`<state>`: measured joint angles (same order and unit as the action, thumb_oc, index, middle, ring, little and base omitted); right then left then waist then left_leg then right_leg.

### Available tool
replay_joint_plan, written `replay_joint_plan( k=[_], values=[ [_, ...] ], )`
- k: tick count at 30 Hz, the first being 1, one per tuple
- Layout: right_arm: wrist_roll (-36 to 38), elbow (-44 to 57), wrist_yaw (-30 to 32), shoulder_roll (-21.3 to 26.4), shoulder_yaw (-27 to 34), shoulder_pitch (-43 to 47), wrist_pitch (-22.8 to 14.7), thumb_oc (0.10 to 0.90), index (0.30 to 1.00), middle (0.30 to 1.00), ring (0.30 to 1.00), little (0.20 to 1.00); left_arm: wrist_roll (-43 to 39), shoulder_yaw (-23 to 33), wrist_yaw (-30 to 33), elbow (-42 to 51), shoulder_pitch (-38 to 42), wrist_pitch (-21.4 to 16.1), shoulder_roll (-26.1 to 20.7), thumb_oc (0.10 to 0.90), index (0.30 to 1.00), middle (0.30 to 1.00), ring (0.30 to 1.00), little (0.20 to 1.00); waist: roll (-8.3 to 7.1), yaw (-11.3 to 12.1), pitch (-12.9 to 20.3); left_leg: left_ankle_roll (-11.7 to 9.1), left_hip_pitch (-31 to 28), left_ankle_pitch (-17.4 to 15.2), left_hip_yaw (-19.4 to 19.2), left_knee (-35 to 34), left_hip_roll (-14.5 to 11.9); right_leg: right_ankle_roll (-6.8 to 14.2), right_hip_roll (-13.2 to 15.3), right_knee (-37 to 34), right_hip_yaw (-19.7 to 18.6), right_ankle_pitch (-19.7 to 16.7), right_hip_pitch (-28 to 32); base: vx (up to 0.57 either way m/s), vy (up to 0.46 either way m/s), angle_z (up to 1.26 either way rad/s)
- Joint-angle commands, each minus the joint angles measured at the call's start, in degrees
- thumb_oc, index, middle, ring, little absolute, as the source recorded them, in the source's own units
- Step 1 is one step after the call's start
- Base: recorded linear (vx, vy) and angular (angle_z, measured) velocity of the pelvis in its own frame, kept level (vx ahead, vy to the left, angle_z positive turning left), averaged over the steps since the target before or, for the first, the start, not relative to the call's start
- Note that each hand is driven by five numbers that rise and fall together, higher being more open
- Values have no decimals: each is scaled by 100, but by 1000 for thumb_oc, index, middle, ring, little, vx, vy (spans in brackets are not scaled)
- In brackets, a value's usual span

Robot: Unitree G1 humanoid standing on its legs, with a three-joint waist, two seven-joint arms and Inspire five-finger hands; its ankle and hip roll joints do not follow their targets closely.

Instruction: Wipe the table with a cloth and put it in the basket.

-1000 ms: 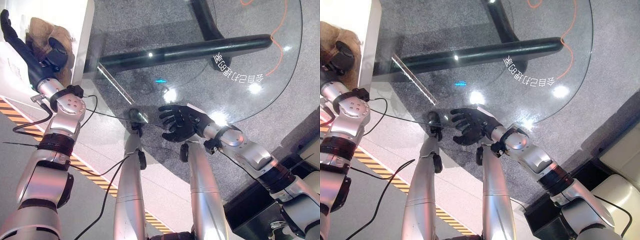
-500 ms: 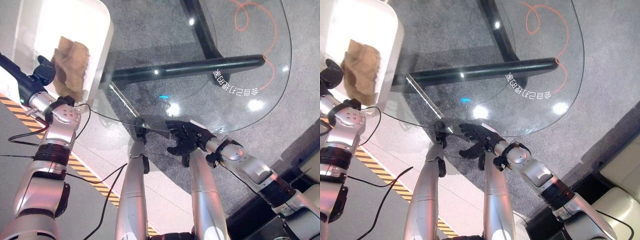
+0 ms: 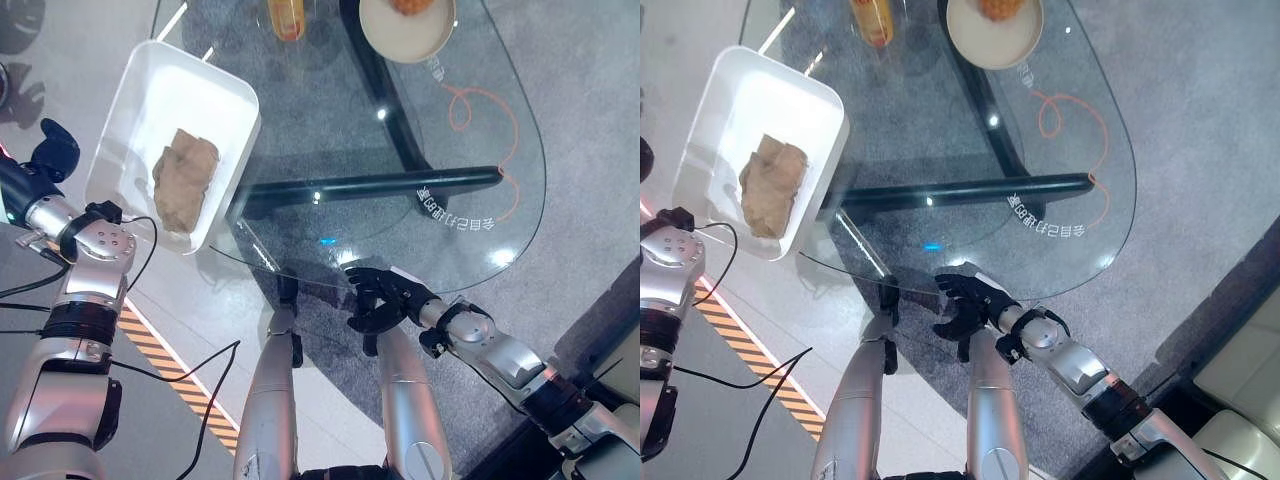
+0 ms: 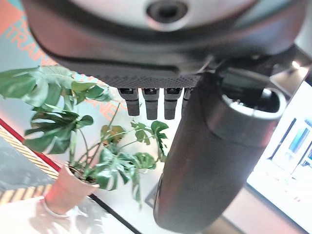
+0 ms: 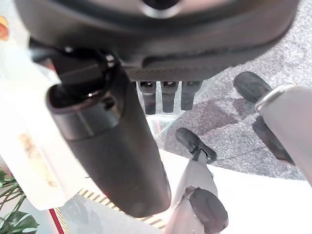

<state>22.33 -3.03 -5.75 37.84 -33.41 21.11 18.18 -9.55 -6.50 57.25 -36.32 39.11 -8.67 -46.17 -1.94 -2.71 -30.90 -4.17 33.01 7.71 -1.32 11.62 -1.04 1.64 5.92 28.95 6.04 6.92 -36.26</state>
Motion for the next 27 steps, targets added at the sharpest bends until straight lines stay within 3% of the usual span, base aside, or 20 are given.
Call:
replay_joint_plan(
  k=[1,6,9,13,14,21,27],
  values=[
    [-338,348,-243,-114,299,-442,-457,800,900,900,900,900,336,520,-429,515,-367,-531,-270,800,900,900,900,900,84,55,111,207,-472,-926,-246,671,562,160,-213,-1239,67,-589,729,-74,-138,-4],
    [-651,17,-402,-278,646,-1049,-865,800,900,900,900,900,264,785,-1242,1495,-1757,-709,379,800,900,900,900,900,58,133,113,170,-1244,-849,-145,290,544,168,-252,-1527,81,-529,1542,-32,-95,-3],
    [-693,-287,-473,-437,831,-1460,-1113,800,900,900,900,900,411,770,-1369,1962,-2489,-725,803,800,900,900,900,900,19,173,356,162,-1602,-781,-87,-44,511,182,-267,-1772,74,-535,1918,16,-92,-3],
    [-903,-748,-385,-698,1003,-1830,-1339,800,900,900,900,900,-24,722,-2183,2141,-3115,-629,1172,800,900,900,900,900,10,178,644,118,-1970,-720,-67,-363,449,175,-290,-2092,107,-566,2357,23,-91,-5],
    [-1005,-981,-343,-829,1106,-1982,-1364,800,900,900,900,900,-223,643,-2808,2076,-3346,-599,1324,800,900,900,900,900,21,162,780,95,-2128,-716,-75,-447,412,162,-305,-2198,119,-566,2550,28,-73,-4],
    [-1179,-2214,-81,-1289,1374,-2340,-1234,800,900,900,900,900,-1074,-49,-4266,1024,-4007,-239,2013,800,900,900,900,900,109,160,1376,61,-2671,-706,-67,-668,312,149,-304,-2543,207,-613,3235,64,-64,-3],
    [-1140,-3836,252,-1709,1348,-2216,-1117,800,900,900,900,900,-997,-537,-4671,-701,-4201,115,2748,800,900,900,900,900,83,230,1912,86,-3017,-799,-125,-709,216,148,-300,-2775,224,-654,3653,114,-95,-4]
  ],
)
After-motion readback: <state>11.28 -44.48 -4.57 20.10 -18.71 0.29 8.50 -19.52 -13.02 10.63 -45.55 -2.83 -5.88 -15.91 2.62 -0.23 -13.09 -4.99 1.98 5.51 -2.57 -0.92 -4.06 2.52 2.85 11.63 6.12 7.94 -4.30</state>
